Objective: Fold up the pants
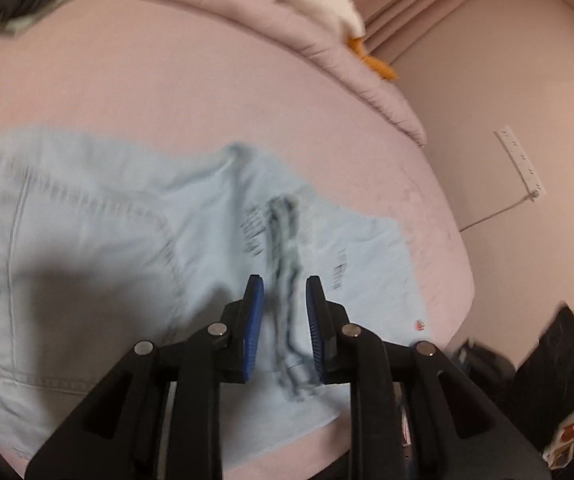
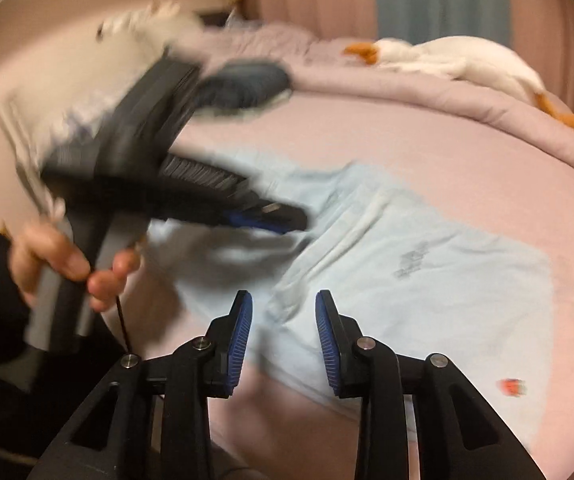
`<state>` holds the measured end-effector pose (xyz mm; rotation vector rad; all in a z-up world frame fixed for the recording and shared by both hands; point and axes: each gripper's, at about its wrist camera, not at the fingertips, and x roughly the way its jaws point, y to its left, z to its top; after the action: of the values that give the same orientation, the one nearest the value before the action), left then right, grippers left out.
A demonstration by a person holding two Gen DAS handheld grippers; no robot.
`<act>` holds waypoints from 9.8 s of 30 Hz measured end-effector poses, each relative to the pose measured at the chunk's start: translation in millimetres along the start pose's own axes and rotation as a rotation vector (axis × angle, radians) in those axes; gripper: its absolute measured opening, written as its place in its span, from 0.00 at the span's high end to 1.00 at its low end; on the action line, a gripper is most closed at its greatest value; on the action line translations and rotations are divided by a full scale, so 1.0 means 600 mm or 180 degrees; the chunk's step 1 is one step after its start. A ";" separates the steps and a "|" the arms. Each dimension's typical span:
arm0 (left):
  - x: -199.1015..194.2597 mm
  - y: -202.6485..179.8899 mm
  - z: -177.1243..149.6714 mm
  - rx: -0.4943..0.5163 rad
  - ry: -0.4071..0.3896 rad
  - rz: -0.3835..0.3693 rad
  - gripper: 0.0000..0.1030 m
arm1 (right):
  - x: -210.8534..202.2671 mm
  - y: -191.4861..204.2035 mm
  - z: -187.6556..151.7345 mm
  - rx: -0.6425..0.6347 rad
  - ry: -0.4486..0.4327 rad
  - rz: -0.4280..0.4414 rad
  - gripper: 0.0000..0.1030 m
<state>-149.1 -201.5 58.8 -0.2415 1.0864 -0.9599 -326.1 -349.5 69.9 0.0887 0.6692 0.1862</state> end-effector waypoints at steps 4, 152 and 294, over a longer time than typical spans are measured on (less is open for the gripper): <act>0.021 -0.057 0.004 0.0283 0.0089 -0.0223 0.80 | -0.062 -0.109 0.011 0.0581 -0.0271 -0.0360 0.69; -0.062 0.006 -0.044 0.0084 -0.0143 0.0532 0.17 | -0.013 -0.194 -0.088 0.2254 0.0053 0.0239 0.70; 0.096 -0.011 -0.016 0.0057 0.0590 -0.0009 0.64 | -0.080 -0.359 -0.214 0.1578 0.0559 0.0062 0.39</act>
<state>-153.5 -246.4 21.2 -0.1411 1.2462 -1.0087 -412.4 -567.4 -31.7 0.5596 0.8794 0.0431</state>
